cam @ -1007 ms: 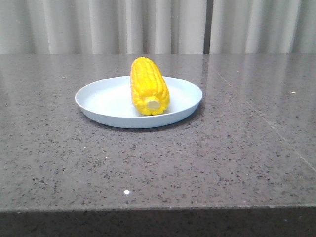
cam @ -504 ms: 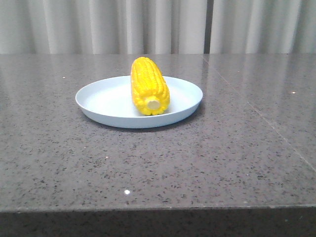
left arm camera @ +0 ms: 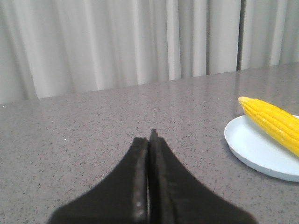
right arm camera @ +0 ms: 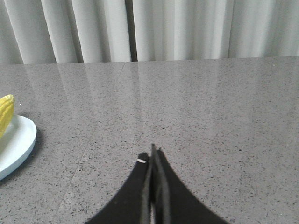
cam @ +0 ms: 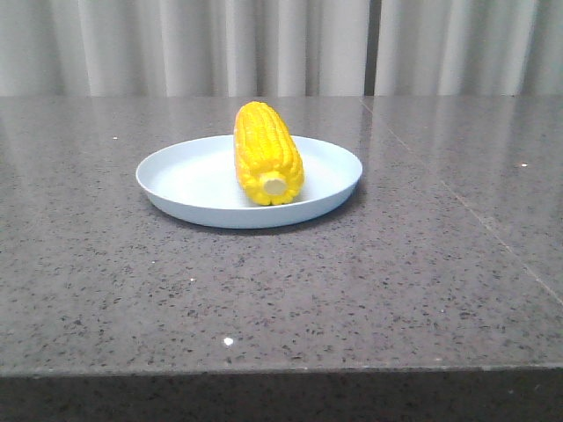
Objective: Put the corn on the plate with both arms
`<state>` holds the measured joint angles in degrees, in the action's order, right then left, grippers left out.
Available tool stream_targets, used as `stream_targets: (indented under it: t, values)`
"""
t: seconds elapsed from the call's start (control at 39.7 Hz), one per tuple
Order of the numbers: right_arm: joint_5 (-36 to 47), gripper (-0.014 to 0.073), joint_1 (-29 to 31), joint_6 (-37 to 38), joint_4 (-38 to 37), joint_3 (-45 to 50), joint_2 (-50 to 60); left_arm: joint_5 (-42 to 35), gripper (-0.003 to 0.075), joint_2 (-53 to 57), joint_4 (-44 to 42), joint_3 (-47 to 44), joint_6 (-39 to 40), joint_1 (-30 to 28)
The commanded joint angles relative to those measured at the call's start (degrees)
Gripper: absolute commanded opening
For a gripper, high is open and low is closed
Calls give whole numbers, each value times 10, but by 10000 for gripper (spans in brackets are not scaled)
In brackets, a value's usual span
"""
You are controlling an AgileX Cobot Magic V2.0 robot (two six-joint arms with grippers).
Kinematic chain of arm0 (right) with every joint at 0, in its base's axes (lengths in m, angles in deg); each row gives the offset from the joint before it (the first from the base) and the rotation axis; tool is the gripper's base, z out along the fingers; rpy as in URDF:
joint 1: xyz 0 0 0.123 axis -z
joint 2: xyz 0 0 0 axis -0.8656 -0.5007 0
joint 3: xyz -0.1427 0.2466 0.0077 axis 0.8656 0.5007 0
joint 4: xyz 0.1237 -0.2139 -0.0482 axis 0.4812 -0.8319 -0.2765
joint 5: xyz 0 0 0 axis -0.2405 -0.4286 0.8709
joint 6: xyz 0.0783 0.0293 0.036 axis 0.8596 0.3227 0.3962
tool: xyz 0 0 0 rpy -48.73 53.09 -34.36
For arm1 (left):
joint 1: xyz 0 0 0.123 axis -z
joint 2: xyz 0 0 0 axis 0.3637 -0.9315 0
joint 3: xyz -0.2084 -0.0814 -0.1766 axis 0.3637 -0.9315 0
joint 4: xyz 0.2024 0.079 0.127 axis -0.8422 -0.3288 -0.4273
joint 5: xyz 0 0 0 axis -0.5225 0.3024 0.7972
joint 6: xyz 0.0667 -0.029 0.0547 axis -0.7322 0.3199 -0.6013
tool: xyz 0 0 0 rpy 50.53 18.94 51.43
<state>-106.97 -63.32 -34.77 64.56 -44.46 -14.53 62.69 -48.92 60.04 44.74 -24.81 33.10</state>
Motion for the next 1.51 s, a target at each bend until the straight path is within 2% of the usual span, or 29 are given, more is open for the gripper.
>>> stream_targets:
  t: [0.0,0.28,0.5,0.55,1.49]
  values:
    - [49,-69,3,-5,-8,-14,-5,-57,-20,10,-1,-13,1,-9]
    - [48,-69,3,-5,-8,-14,-5,-106,-20,43,3,-116,1,-100]
    - [48,-69,3,-5,-8,-14,-5,-204,-20,44,3,-197,1,-142]
    - [48,-69,3,-5,-8,-14,-5,-188,-20,44,3,-193,1,-142]
    - [48,-69,3,-5,-8,-14,-5,-193,-20,43,3,-194,1,-142]
